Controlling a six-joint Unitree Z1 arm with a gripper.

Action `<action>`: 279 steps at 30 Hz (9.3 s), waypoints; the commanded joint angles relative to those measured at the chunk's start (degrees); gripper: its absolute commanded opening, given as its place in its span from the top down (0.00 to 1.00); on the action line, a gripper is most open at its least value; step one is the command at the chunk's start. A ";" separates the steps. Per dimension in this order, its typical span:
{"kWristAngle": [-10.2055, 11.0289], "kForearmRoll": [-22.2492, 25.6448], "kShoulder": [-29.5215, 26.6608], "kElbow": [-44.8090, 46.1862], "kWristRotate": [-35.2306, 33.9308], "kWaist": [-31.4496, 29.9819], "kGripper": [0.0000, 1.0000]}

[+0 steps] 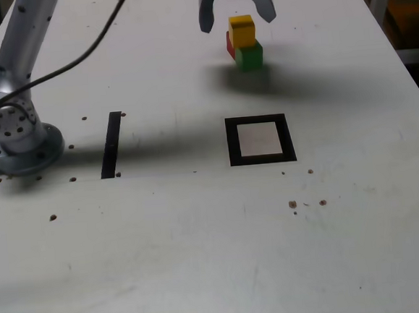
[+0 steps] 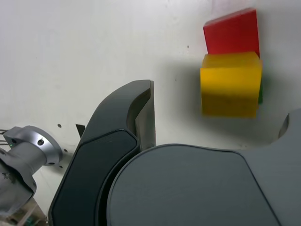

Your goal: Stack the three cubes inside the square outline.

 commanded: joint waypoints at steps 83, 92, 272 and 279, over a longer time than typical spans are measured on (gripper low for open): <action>2.38 -5.96 5.48 -3.75 -2.48 -15.59 0.00; 5.84 0.32 -2.34 -5.18 -2.35 -6.59 0.00; 8.11 -0.58 -7.39 6.37 -16.69 -9.79 0.00; 6.56 -0.79 -0.53 2.21 -13.27 -5.15 0.01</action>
